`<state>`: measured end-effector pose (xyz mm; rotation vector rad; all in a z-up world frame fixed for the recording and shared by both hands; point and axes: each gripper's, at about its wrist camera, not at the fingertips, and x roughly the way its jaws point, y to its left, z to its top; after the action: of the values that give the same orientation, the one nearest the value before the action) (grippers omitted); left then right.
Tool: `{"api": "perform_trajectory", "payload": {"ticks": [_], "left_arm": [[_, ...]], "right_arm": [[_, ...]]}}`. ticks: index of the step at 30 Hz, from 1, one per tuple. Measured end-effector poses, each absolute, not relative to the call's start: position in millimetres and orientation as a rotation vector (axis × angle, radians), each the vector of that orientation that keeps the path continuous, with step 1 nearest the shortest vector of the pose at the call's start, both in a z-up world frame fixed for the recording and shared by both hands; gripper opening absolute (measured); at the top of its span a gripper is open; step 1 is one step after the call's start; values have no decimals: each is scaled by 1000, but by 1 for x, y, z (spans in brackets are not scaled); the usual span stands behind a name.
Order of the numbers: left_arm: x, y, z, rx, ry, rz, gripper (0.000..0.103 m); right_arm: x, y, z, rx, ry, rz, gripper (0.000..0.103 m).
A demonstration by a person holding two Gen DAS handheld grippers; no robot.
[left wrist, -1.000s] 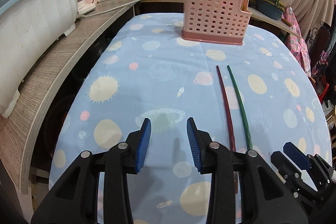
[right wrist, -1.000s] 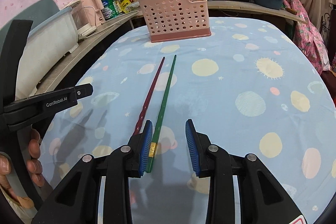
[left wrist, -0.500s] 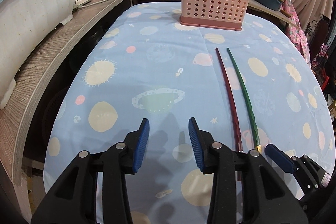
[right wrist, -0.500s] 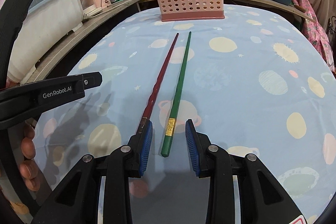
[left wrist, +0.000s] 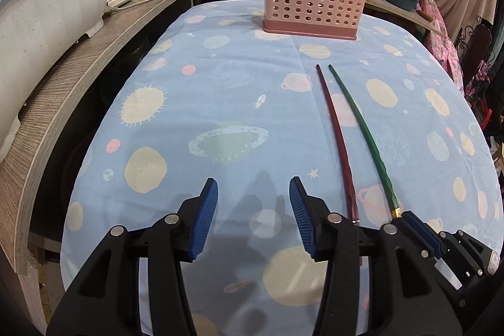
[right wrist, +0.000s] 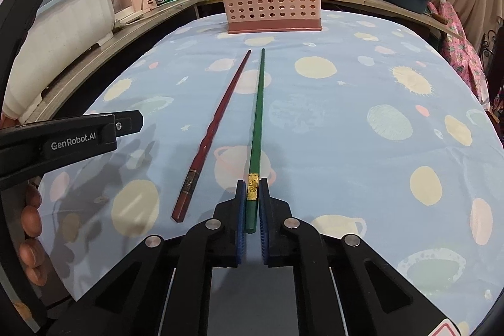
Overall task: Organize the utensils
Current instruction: 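Grasp the green chopstick with the right gripper while the left grasps the dark red chopstick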
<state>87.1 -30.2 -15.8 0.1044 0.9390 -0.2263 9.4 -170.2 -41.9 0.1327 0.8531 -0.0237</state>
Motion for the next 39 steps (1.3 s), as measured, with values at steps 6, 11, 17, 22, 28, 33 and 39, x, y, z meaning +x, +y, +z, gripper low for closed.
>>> {"api": "perform_trajectory", "payload": {"ticks": [6, 11, 17, 22, 28, 33, 39], "left_arm": [[79, -42, -20, 122, 947, -259, 52], [70, -56, -25, 139, 955, -296, 58], [63, -72, -34, 164, 976, -326, 59], [59, -78, -37, 171, 982, -339, 59], [56, -82, -41, 174, 989, -342, 59], [54, -83, -42, 179, 986, -347, 54], [54, -79, -40, 158, 991, -357, 27]], "right_arm": [[3, -189, -42, 160, 847, -64, 7], [-3, -209, -42, 192, 842, -99, 7], [-7, -223, -42, 232, 837, -110, 7], [-8, -223, -42, 232, 833, -111, 7], [-8, -223, -43, 237, 831, -111, 7], [-9, -223, -43, 239, 830, -111, 7], [-9, -222, -43, 238, 831, -110, 7]]}}
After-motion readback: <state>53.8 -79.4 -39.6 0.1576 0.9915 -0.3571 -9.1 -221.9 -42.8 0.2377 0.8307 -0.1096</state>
